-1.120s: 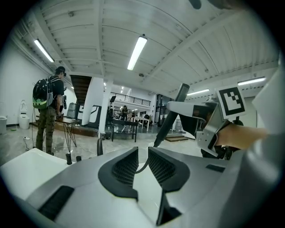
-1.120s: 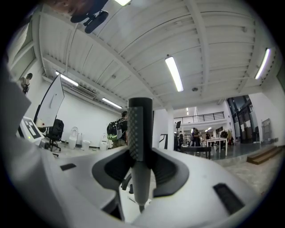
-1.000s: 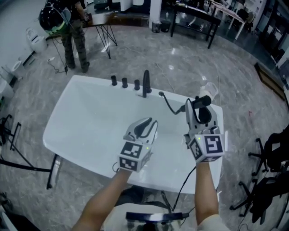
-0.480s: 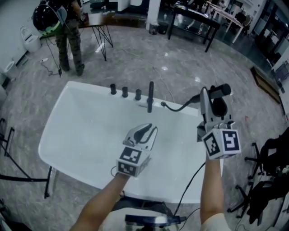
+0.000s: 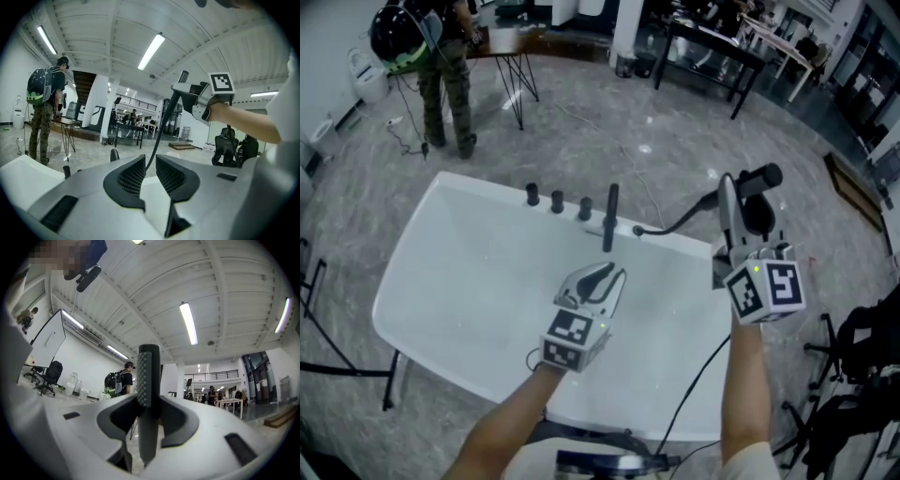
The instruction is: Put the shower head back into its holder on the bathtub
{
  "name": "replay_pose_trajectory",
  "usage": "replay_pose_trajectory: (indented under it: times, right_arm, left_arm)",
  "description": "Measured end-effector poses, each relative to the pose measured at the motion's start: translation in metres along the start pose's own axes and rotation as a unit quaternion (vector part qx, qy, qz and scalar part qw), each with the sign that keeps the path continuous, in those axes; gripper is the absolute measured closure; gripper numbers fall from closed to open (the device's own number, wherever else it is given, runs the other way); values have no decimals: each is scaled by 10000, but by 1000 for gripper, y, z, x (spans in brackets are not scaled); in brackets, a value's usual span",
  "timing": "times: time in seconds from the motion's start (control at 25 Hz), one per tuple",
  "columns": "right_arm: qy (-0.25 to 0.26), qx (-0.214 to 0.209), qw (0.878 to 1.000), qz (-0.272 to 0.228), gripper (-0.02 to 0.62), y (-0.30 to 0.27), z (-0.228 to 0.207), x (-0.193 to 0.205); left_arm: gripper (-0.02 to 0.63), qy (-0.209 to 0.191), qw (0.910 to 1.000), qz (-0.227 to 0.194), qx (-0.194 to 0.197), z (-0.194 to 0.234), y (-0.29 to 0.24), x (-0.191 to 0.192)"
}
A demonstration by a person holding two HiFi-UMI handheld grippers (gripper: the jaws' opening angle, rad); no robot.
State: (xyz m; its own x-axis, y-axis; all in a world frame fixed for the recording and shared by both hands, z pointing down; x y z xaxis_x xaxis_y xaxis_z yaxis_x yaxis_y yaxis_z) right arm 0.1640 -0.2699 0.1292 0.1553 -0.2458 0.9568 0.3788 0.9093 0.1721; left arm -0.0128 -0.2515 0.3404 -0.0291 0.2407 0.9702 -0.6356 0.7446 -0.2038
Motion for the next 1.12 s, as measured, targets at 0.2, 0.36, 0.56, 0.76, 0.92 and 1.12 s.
replay_pose_trajectory:
  times: [0.2, 0.36, 0.56, 0.76, 0.92, 1.12]
  right_arm:
    - [-165, -195, 9996, 152, 457, -24, -4, 37]
    - [-293, -240, 9985, 397, 457, -34, -4, 74]
    - [-498, -243, 9958, 731, 457, -39, -6, 121]
    - [-644, -294, 9915, 1087, 457, -42, -3, 172]
    - [-730, -344, 9885, 1278, 457, -43, 1, 201]
    - [-809, -414, 9853, 1448, 457, -41, 8, 224]
  left_arm:
    - [523, -4, 9999, 65, -88, 4, -10, 8]
    - [523, 78, 9997, 176, -121, 9, -16, 7]
    - [523, 40, 9997, 137, -193, 20, -31, 12]
    - [523, 46, 9996, 109, -263, 24, -45, 16]
    - [523, -8, 9996, 35, -265, 21, -51, 16]
    - [523, -49, 9997, 51, -248, 15, -53, 20]
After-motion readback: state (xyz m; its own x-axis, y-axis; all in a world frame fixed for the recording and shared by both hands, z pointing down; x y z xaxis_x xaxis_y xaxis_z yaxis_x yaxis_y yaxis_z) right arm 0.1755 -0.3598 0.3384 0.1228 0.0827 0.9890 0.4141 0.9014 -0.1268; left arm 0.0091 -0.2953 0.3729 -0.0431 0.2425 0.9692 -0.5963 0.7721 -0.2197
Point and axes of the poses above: the fingertips, and each gripper's own axes: y backward along the fingers, z to its left, x out of its underside, the point moved 4 cm from there along y, backward along the fingers, and after that the axes turned 11 degrees about -x, right-handed, at the moved point
